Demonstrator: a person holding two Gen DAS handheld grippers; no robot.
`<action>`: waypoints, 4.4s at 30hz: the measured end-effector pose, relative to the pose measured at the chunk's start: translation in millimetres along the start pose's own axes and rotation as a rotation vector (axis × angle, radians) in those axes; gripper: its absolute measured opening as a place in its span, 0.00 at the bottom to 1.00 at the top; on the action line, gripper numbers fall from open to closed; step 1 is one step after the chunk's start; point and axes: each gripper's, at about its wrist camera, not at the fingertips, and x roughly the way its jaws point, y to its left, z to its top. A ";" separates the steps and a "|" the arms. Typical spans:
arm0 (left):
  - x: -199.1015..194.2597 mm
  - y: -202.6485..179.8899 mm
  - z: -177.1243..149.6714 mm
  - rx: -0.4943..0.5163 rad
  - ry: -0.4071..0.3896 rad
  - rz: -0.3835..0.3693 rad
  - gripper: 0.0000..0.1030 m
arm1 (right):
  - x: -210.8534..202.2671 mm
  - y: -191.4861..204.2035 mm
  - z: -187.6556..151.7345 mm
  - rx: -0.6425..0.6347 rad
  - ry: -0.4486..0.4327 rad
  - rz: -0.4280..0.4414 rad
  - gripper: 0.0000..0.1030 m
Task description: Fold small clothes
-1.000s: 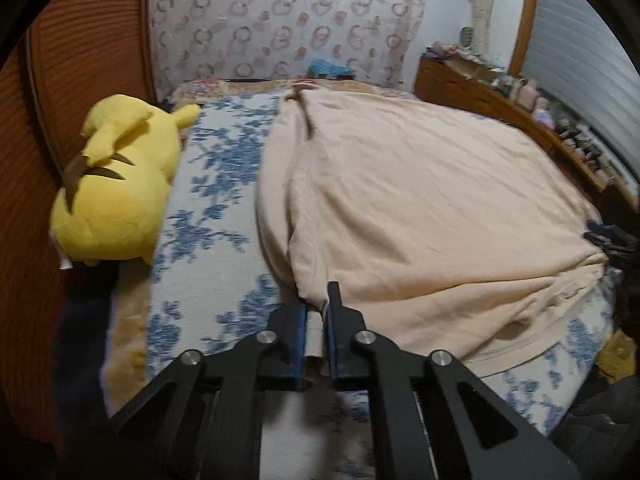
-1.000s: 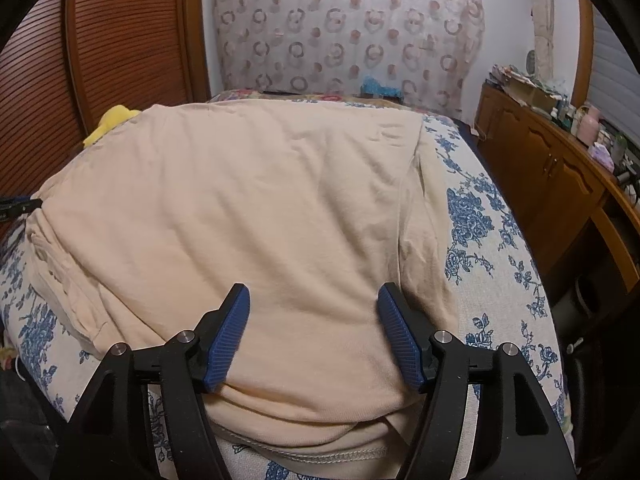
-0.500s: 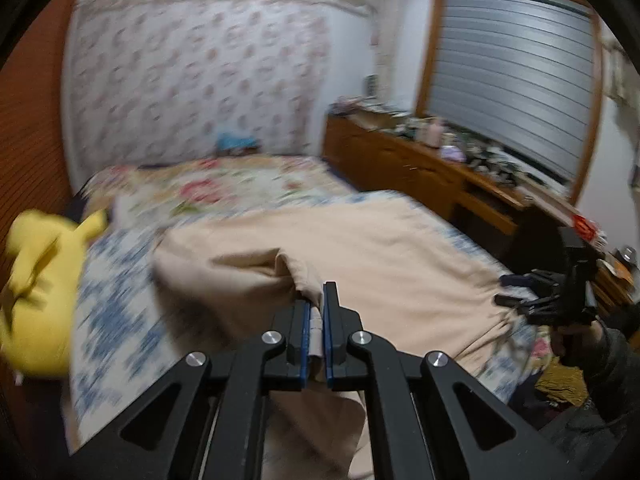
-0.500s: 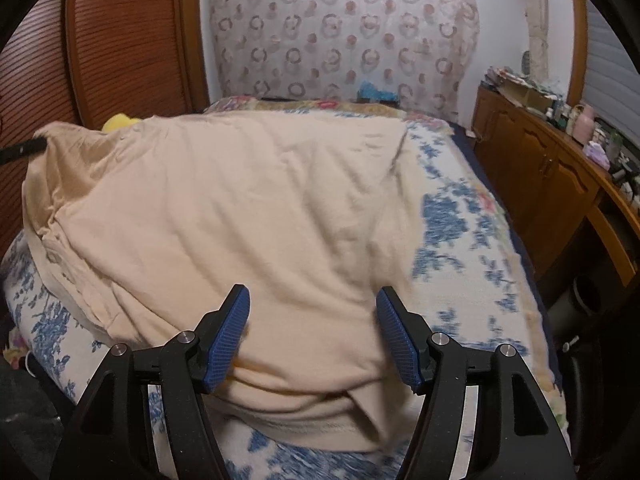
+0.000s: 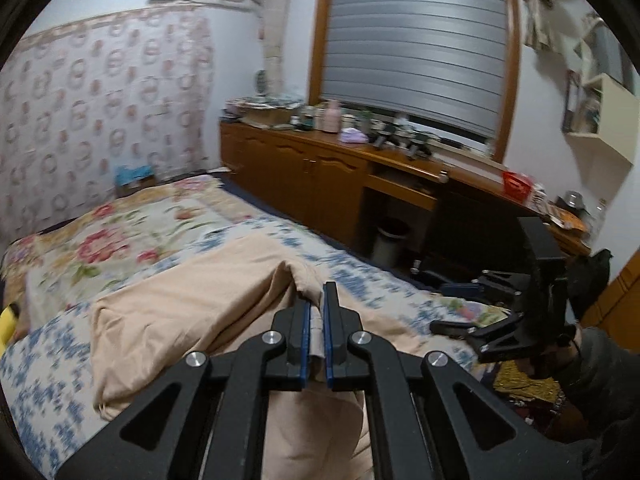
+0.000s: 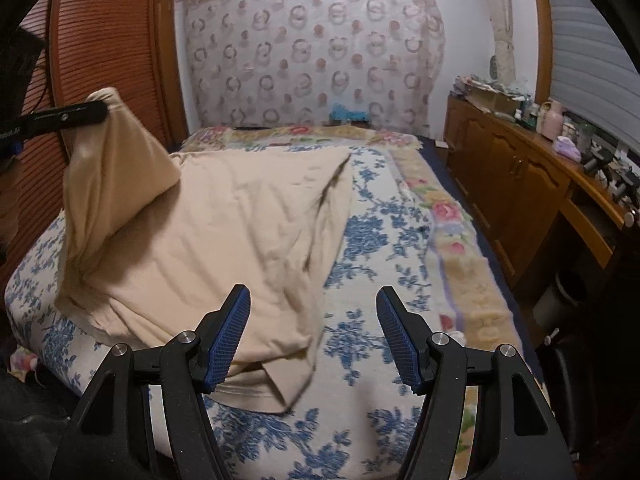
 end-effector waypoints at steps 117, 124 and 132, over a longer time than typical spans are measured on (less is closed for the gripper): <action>44.4 172.9 -93.8 -0.302 0.255 0.248 0.54 | 258.6 -48.0 180.3 -0.018 0.197 -0.096 0.02; 34.1 150.2 -94.9 -0.286 0.241 0.240 0.54 | 209.4 -46.6 178.6 -0.029 0.162 -0.054 0.41; 21.6 110.5 -98.5 -0.228 0.227 0.219 0.54 | 118.4 -15.9 113.2 -0.077 0.154 0.009 0.41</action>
